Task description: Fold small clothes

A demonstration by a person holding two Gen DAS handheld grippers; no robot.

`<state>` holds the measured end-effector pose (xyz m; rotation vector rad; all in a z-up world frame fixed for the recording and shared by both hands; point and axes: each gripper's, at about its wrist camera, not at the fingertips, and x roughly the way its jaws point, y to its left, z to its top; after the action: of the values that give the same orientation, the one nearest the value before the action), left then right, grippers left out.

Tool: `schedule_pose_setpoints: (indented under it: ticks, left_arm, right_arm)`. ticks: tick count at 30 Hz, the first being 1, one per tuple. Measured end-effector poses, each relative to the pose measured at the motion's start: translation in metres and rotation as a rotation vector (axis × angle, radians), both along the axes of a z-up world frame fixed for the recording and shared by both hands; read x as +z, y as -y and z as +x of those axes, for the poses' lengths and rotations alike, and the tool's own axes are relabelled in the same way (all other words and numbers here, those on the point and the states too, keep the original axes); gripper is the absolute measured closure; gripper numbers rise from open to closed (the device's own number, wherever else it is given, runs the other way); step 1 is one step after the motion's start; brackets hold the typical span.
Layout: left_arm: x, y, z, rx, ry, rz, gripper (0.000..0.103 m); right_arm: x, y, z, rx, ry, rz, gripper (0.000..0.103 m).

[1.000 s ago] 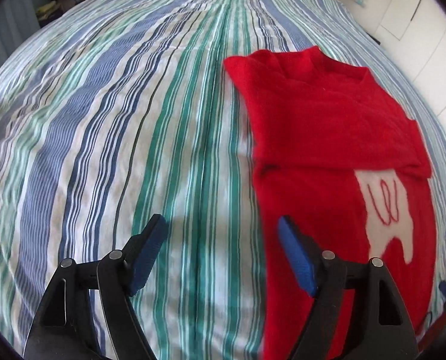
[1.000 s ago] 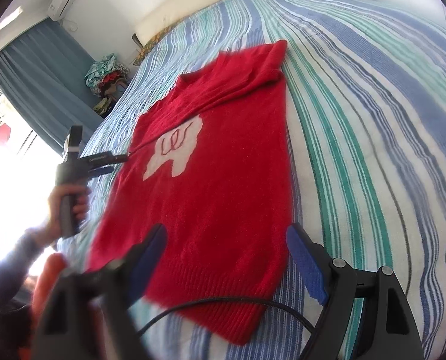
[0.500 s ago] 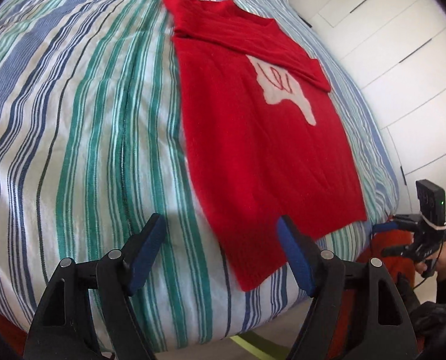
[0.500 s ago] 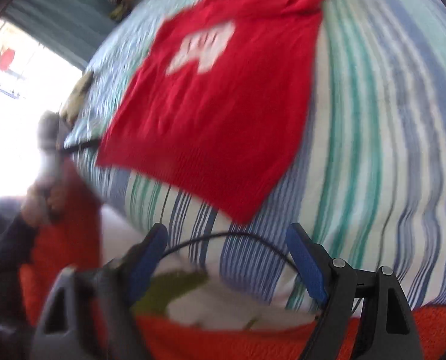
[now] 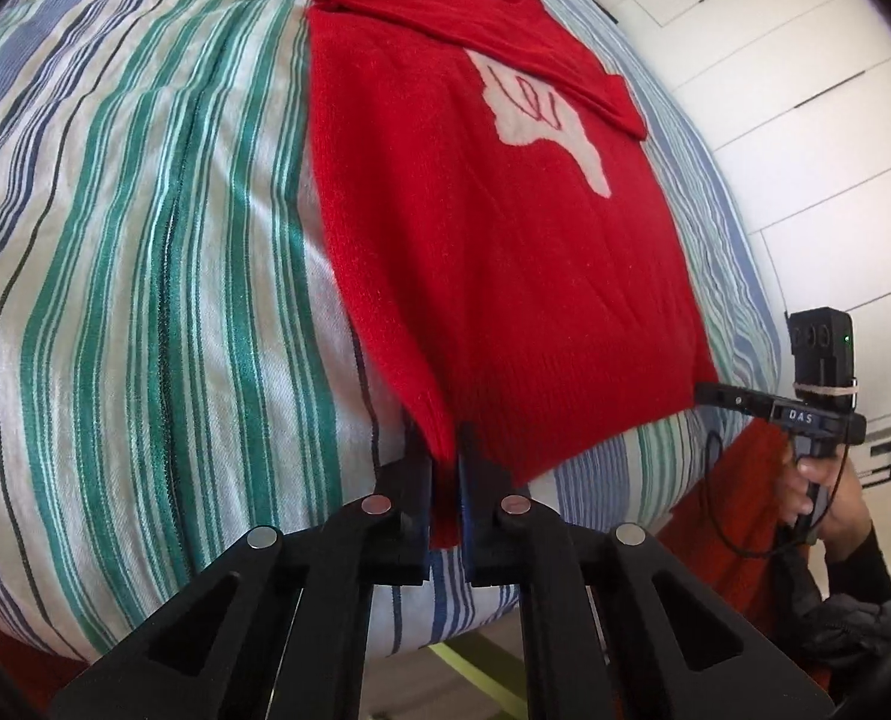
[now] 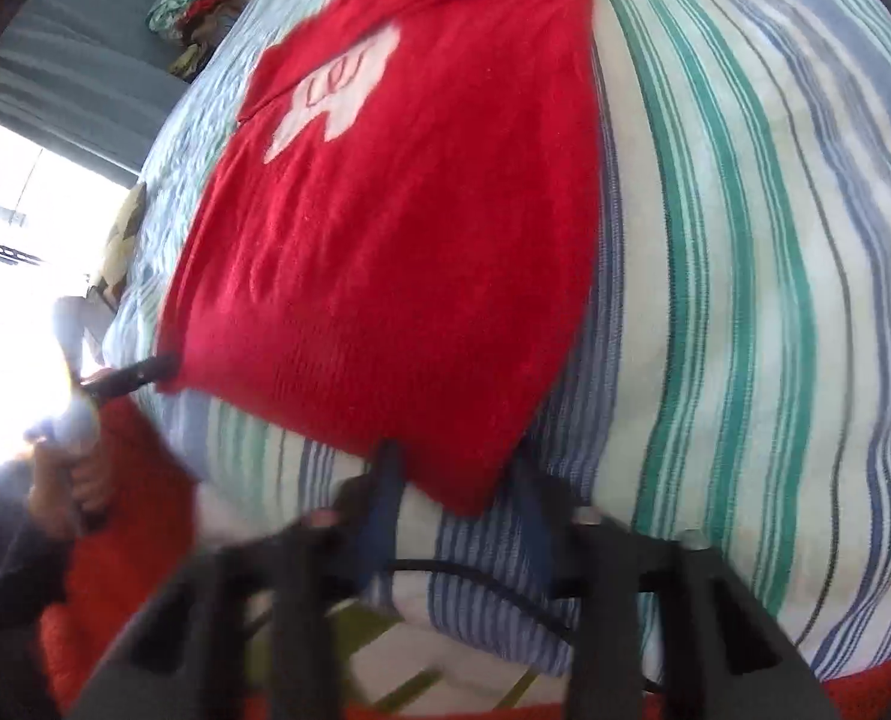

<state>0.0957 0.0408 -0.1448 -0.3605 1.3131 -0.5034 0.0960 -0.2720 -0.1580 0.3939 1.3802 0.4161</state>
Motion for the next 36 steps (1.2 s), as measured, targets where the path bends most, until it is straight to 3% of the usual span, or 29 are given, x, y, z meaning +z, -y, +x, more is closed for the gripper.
schedule_pose_setpoints:
  ticks: [6,9,14,21,26,30,31,33,34,35,36]
  left_arm:
    - [0.038,-0.024,0.036,0.128,0.034,-0.256,0.099]
    - [0.051,-0.025,0.089,0.174,0.068,-0.289,0.099]
    - [0.067,-0.024,0.192,0.283,0.152,-0.240,0.099]
    - [0.065,-0.013,0.304,0.362,0.197,-0.170,0.099]
    - [0.050,-0.016,0.343,0.409,0.233,-0.059,0.099]
    - [0.034,-0.021,0.356,0.445,0.229,0.027,0.098]
    - [0.030,-0.021,0.357,0.447,0.219,0.054,0.096]
    - [0.028,-0.021,0.354,0.396,0.206,0.034,0.086]
    - [0.030,-0.018,0.352,0.345,0.215,0.013,0.073]
    - [0.035,-0.015,0.349,0.292,0.238,0.005,0.058]
    - [0.040,-0.010,0.345,0.239,0.264,0.015,0.048]
  right_arm:
    - [0.043,0.032,0.012,-0.168,0.140,0.157,0.098]
    - [0.060,0.042,0.044,-0.212,0.235,0.167,0.098]
    - [0.069,0.048,0.147,-0.279,0.335,0.156,0.098]
    - [0.072,0.044,0.285,-0.320,0.404,0.036,0.098]
    - [0.053,0.043,0.344,-0.342,0.394,-0.042,0.098]
    - [0.032,0.046,0.360,-0.373,0.389,-0.037,0.098]
    - [0.027,0.044,0.362,-0.370,0.385,-0.045,0.098]
    - [0.021,0.041,0.366,-0.355,0.359,-0.063,0.094]
    - [0.021,0.043,0.365,-0.363,0.351,-0.053,0.090]
    - [0.023,0.046,0.361,-0.373,0.351,-0.029,0.078]
    - [0.028,0.049,0.356,-0.379,0.362,-0.003,0.073]
